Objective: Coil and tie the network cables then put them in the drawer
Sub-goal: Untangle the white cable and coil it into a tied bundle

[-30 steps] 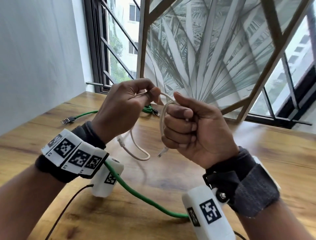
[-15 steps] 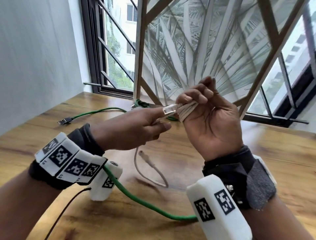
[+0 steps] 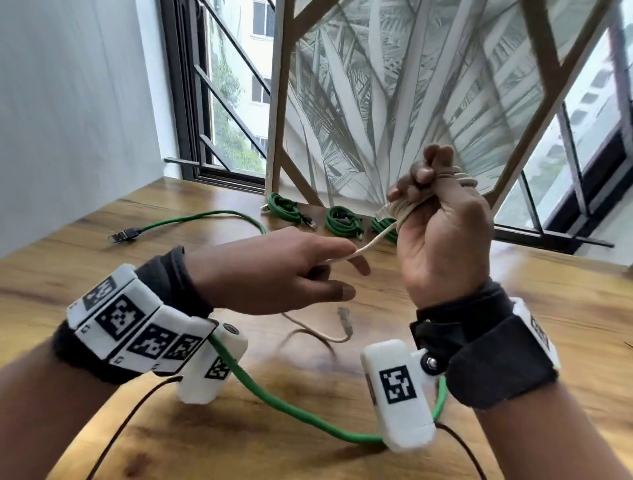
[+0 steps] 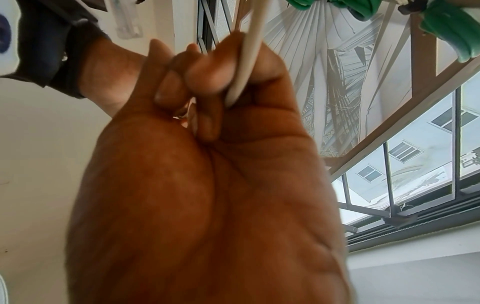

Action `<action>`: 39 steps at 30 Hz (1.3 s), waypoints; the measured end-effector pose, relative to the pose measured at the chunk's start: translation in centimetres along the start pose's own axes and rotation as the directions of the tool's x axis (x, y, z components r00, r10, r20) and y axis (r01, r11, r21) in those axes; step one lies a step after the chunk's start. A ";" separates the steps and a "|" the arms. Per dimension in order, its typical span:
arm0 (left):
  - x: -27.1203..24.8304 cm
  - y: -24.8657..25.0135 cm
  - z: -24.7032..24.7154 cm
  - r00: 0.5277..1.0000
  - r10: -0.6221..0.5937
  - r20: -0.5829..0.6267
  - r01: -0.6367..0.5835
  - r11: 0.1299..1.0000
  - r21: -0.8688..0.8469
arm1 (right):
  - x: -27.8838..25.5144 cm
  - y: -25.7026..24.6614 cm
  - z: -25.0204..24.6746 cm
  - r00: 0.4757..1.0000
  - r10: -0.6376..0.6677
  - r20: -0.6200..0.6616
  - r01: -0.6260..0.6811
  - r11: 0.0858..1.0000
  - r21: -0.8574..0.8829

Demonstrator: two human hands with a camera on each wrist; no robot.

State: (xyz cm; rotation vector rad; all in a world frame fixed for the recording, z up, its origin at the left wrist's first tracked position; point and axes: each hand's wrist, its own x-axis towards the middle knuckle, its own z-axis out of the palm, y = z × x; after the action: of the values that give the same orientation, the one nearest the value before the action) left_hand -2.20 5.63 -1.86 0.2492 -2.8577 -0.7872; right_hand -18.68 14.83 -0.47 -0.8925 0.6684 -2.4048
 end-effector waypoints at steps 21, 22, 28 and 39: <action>0.0 0.3 -0.8 0.704 0.225 -0.674 -0.109 0.972 0.210 | 0.1 -1.1 -1.9 0.961 -0.065 0.268 0.275 0.143 -0.951; 0.0 0.3 -0.9 0.679 0.243 -0.692 -0.128 0.968 0.214 | -0.2 -1.0 -1.8 0.956 -0.022 0.294 0.295 0.111 -0.949; -0.2 -0.1 -1.9 0.565 0.357 -0.744 -0.203 0.934 0.295 | -0.8 -0.2 -1.5 0.875 0.215 0.434 0.367 0.290 -0.884; -0.1 -0.9 -2.3 0.561 0.207 -0.802 -0.086 0.978 0.192 | -2.1 0.9 -0.4 0.561 0.689 0.459 -0.279 0.679 -0.679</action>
State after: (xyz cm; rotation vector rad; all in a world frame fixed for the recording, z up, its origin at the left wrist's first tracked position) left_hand -1.53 3.72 -0.37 0.2889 -1.9779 -0.2959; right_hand -17.28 15.50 -2.23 -1.4676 1.1194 -1.1820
